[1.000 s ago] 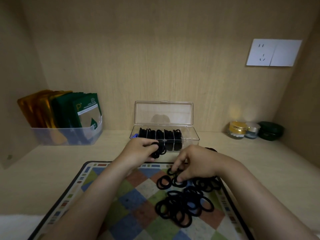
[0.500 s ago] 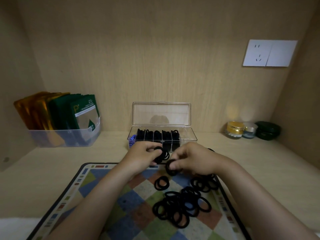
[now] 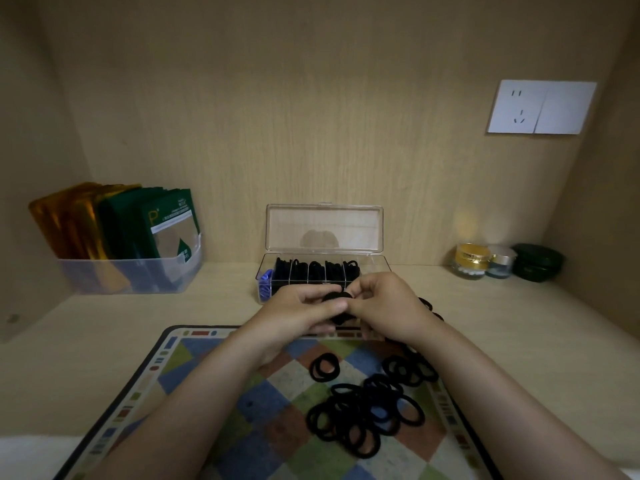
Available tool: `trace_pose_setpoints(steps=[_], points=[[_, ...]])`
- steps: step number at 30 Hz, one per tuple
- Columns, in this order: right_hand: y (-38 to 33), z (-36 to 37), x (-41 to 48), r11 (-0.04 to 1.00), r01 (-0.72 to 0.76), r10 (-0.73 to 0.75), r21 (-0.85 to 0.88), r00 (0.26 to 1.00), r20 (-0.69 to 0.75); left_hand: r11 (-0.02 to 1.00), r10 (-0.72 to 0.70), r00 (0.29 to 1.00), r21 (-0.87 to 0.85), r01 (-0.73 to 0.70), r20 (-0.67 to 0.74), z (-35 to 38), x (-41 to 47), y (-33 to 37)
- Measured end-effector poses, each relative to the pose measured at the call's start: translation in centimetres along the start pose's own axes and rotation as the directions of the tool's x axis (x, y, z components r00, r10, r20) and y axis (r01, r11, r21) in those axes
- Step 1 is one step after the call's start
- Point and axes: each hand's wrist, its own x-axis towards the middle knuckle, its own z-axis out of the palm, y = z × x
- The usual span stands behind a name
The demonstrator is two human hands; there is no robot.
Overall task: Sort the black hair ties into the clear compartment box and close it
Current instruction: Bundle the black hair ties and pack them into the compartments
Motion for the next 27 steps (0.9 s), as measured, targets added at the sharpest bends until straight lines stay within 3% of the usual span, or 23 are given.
trace_pose_setpoints(steps=[3, 9, 14, 19, 21, 27], points=[[0.1, 0.3, 0.0, 1.000, -0.006, 0.006, -0.018, 1.000, 0.026, 0.998, 0.023, 1.000, 0.057, -0.022, -0.011, -0.3, 0.1, -0.2], [0.0, 0.1, 0.0, 0.983, -0.056, 0.042, 0.173, 0.996, 0.085, 0.996, 0.030, 0.992, 0.085, -0.020, -0.125, -1.1, 0.3, 0.3], [0.1, 0.2, 0.1, 0.999, 0.045, -0.045, 0.013, 0.999, -0.009, 0.990, 0.039, 0.969, 0.143, -0.004, -0.245, -2.0, 0.3, 0.8], [0.0, 1.0, -0.8, 0.942, 0.186, -0.073, -0.279, 0.926, 0.370, 0.957, 0.111, 0.948, 0.288, -0.022, -0.297, -3.0, 0.4, 0.8], [-0.1, 1.4, -0.7, 0.908, 0.232, -0.073, -0.350, 0.908, 0.412, 0.958, 0.097, 0.956, 0.286, -0.014, -0.276, -2.9, 0.5, 0.7], [-0.2, 1.3, -0.7, 0.897, 0.274, -0.103, -0.348, 0.893, 0.438, 0.940, 0.085, 0.974, 0.342, -0.008, -0.210, -2.2, 0.1, 0.6]])
